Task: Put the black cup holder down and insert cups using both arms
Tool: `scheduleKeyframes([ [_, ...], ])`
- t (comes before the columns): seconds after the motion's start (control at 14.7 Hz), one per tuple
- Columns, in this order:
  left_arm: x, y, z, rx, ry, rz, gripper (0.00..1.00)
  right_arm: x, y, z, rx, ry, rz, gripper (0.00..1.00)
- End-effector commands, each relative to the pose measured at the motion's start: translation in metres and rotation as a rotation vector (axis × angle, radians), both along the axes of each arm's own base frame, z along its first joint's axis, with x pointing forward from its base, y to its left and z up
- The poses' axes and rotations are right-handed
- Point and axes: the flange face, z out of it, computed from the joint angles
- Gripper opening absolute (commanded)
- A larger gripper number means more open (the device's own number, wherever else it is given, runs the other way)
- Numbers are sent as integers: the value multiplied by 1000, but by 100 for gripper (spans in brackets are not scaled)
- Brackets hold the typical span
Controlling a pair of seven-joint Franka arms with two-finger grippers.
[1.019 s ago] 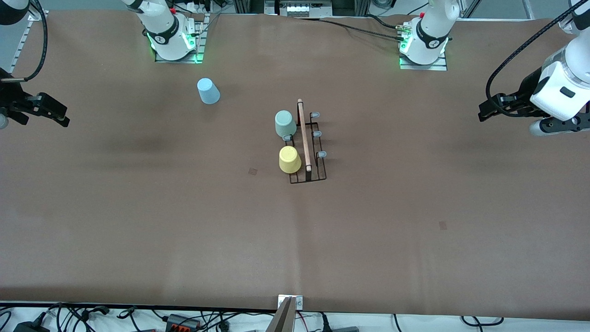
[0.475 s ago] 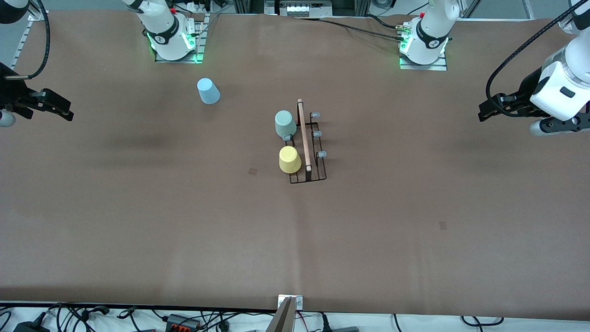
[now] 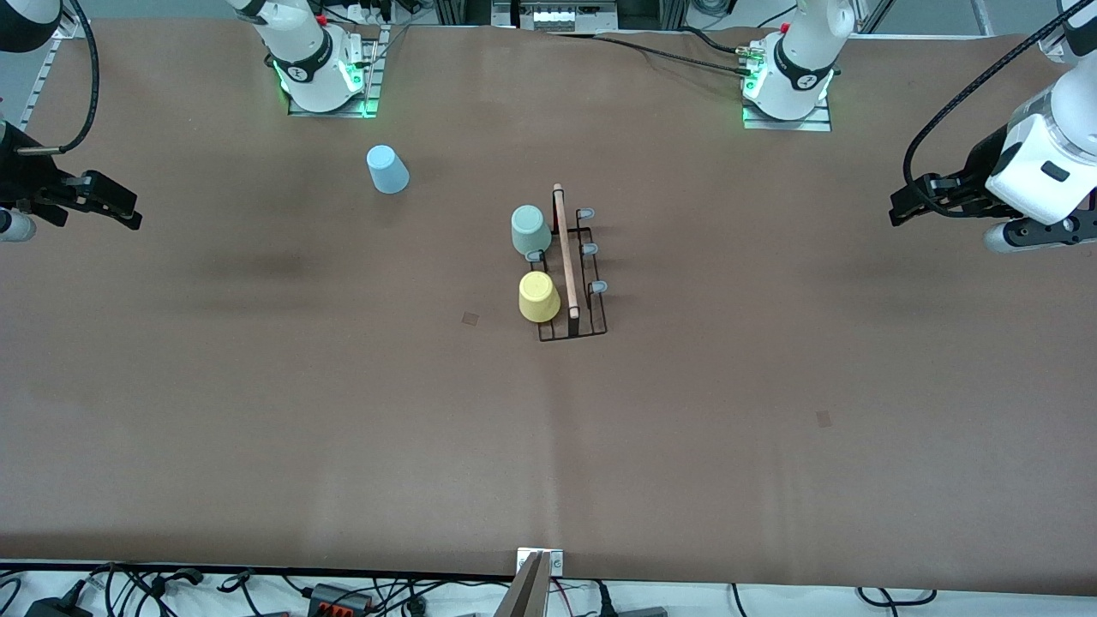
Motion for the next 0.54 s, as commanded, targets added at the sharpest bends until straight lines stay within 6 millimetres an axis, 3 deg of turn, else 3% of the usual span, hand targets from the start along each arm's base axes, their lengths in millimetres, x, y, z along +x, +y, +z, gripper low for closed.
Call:
scheduleKeyframes([
  [0.0, -2, 1, 6, 6, -4, 2, 100, -4, -2, 2, 35, -11, -15, 100],
  [0.48, -1, 1, 5, 6, -3, 2, 100, -11, 0, 3, 35, -11, -12, 100],
])
